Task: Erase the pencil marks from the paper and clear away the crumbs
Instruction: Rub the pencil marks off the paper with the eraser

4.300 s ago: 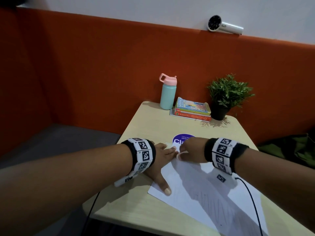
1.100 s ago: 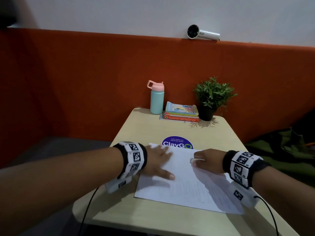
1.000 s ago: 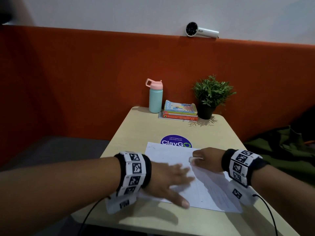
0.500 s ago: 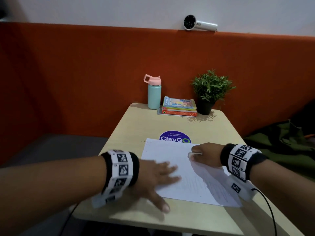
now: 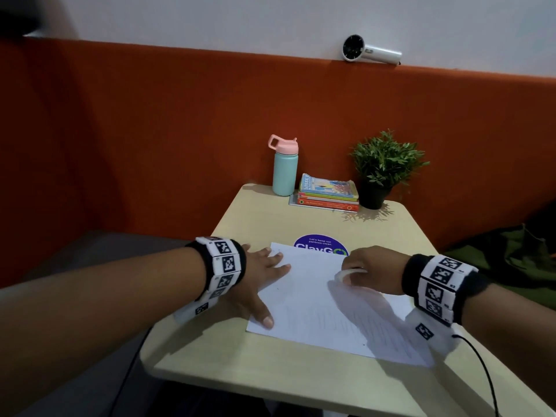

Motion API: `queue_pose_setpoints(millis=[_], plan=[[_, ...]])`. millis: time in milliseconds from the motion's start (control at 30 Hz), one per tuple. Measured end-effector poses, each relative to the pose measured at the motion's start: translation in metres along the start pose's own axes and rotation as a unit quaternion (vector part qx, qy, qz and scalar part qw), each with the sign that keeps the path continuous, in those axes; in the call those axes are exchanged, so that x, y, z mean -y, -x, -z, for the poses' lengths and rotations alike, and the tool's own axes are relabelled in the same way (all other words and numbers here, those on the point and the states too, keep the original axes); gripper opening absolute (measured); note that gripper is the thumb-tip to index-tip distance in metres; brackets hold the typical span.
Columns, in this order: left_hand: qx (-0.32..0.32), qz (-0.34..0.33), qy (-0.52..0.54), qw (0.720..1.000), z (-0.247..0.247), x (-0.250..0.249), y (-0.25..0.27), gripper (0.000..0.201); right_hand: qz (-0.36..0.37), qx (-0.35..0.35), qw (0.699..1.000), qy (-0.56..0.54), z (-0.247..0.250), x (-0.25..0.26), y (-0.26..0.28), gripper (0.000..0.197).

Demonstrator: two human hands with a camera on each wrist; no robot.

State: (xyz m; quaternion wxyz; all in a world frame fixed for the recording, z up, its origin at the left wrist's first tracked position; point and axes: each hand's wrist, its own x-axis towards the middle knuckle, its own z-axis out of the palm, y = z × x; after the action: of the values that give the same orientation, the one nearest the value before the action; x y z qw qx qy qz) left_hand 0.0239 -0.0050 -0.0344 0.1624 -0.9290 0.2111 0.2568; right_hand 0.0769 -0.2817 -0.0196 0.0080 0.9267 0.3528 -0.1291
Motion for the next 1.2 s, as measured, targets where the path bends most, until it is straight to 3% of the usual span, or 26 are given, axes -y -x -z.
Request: queue_pose_setpoints(millis=[133,233,433,600,767,933,1100,1200], plan=[[-0.022,-0.016,-0.02,0.999,0.012,-0.01,-0.002,0.12,0.092,-0.041,0.995,-0.022,0.017,0.044,-0.002,0.018],[-0.017,-0.021,0.001,1.0,0.002,-0.013,-0.009,0.124,0.125,-0.009,0.992,0.012,0.016,0.075,-0.01,0.024],[-0.041,-0.022,0.054,0.997,0.002,-0.014,-0.002,0.106,0.096,0.027,0.995,0.031,0.015,0.096,-0.029,0.027],[-0.031,-0.028,0.042,0.998,0.0,-0.015,-0.003,0.12,0.149,0.087,0.983,0.055,-0.005,0.108,-0.013,0.03],[-0.03,-0.03,0.041,0.998,-0.002,-0.012,-0.005,0.117,0.092,0.022,0.995,0.045,0.01,0.094,-0.03,0.028],[-0.03,-0.026,0.03,0.999,-0.001,-0.015,-0.005,0.123,0.173,0.087,0.979,0.064,-0.005,0.117,-0.008,0.033],[-0.025,-0.028,0.025,0.999,-0.003,-0.011,-0.008,0.121,0.107,0.021,0.992,0.069,0.007,0.084,-0.028,0.028],[-0.027,-0.026,0.023,0.999,-0.003,-0.013,-0.008,0.123,0.148,0.072,0.984,0.061,-0.005,0.11,-0.009,0.029]])
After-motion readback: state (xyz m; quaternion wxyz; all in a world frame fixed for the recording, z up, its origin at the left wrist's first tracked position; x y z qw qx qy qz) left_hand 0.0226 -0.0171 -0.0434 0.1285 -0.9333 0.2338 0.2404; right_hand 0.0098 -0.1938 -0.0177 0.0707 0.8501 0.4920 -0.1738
